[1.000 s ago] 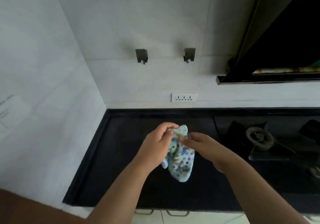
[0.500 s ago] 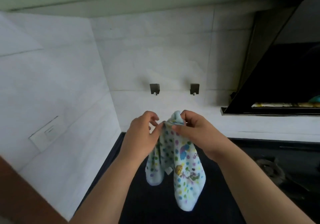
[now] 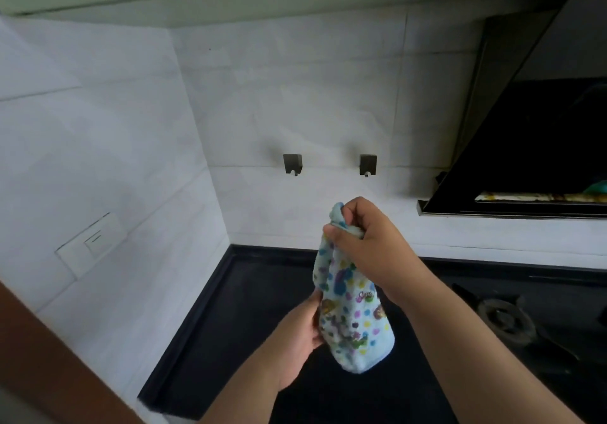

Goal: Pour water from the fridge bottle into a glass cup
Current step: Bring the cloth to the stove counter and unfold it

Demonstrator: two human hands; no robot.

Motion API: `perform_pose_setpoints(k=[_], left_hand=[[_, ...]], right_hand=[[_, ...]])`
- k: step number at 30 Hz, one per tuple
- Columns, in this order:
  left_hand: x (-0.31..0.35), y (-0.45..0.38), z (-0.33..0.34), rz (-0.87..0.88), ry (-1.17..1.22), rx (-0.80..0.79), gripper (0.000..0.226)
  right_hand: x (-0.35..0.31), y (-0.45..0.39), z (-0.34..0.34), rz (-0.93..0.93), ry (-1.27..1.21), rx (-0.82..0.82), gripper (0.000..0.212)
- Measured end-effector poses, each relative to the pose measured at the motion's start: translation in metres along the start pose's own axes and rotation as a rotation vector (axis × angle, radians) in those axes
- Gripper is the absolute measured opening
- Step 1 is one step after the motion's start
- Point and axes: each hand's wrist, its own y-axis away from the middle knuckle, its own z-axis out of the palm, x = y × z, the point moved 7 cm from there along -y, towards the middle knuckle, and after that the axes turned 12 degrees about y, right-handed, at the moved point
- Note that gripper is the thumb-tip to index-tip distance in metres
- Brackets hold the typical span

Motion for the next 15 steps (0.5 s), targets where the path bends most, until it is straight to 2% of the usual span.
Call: perform_pose_setpoints(k=[2,5,9,12,15], left_hand=[[0.014,0.003,-0.005,0.139,0.023,0.084,0.033],[0.037,0.006,-0.020,0.299,0.022,0.223,0.023],[0.076,0.012,-0.025,0.452,0.138,0.239,0.023],[0.101,0.013,-0.027,0.518,0.017,0.240,0.030],[0.126,0.014,-0.027,0.632,-0.260,0.326,0.028]], right_hand=[[0.011,0.000,-0.006,0.040,0.009,0.010,0.019],[0.034,0.000,-0.021,0.126,-0.001,0.030,0.024],[0.063,0.002,-0.042,0.229,0.050,0.056,0.037],[0.076,0.004,-0.056,0.240,0.072,0.094,0.032],[0.083,0.002,-0.070,0.251,0.098,0.146,0.033]])
